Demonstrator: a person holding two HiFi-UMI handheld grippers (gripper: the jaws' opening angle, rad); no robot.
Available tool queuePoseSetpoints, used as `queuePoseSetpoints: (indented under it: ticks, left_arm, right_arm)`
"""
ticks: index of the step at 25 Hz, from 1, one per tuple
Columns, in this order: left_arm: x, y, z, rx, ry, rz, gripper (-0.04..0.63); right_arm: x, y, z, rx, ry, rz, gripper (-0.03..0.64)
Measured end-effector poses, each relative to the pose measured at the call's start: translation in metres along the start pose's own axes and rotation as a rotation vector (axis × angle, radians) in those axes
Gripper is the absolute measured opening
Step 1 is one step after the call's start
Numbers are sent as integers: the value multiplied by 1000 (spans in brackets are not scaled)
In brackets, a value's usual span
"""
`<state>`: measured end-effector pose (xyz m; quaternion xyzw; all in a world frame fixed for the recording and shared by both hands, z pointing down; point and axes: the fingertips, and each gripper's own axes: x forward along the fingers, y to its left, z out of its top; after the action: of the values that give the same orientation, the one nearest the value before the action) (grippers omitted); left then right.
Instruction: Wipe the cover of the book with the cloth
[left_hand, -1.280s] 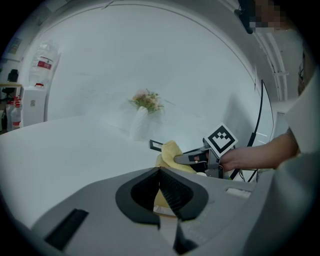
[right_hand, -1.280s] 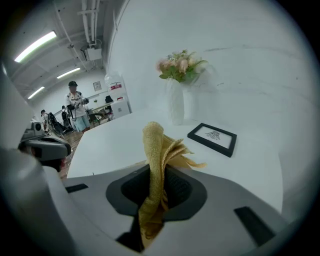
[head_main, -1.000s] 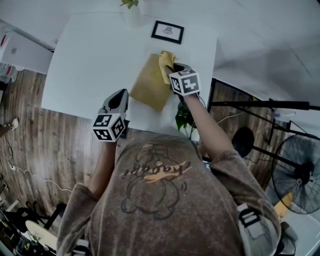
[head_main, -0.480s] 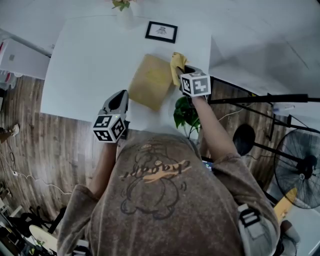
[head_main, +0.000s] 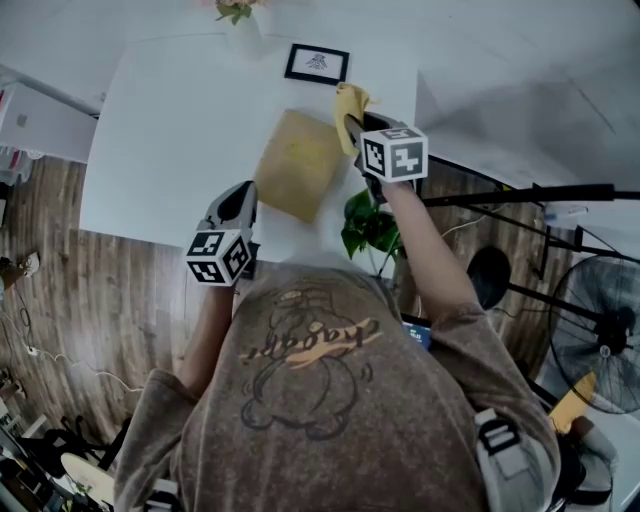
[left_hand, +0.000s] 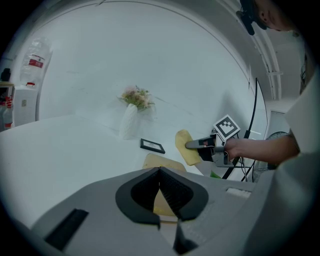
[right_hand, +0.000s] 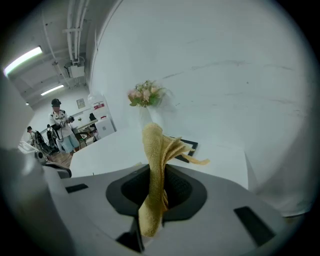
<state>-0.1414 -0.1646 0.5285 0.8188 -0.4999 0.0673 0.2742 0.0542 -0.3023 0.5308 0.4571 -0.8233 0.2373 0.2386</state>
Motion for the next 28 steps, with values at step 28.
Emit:
queuePoseSetpoints:
  ticks: [28]
  left_arm:
    - [-1, 20, -2, -20, 16, 44, 3]
  right_arm:
    - [85, 46, -13, -109, 143, 80, 66]
